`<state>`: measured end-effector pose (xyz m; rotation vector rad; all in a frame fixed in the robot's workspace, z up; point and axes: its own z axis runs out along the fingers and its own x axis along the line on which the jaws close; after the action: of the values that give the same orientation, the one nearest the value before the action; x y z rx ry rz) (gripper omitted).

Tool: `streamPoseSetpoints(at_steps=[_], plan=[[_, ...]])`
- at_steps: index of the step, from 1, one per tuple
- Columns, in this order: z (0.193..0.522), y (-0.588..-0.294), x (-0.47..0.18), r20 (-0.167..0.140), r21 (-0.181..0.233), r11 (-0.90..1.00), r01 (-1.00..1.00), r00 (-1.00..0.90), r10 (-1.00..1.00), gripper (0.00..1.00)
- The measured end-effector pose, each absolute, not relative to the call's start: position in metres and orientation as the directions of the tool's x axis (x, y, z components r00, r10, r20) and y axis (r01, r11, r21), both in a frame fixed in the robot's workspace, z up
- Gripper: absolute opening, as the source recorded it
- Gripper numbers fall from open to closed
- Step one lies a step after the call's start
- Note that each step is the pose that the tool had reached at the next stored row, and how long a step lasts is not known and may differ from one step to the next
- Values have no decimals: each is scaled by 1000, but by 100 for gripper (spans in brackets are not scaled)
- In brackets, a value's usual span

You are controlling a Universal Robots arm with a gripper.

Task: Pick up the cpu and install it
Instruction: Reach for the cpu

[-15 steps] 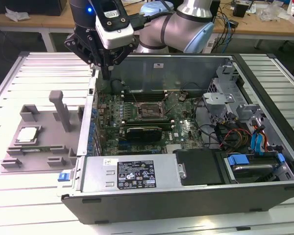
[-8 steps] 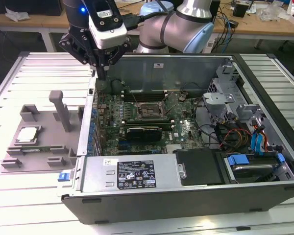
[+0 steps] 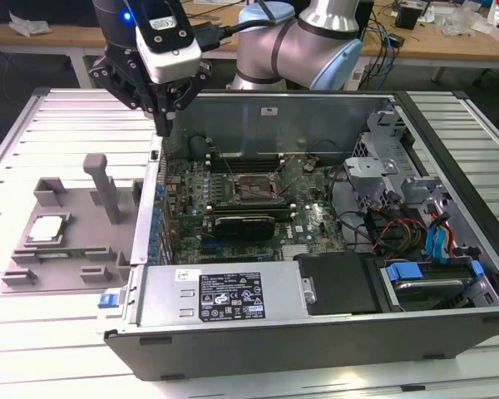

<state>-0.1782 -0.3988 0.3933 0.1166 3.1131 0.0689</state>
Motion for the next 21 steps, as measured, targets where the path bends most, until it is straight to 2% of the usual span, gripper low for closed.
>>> streamPoseSetpoints(at_steps=[21], plan=[[393, -399, -221, -25, 45, 996, 74, -997, 75, 11]])
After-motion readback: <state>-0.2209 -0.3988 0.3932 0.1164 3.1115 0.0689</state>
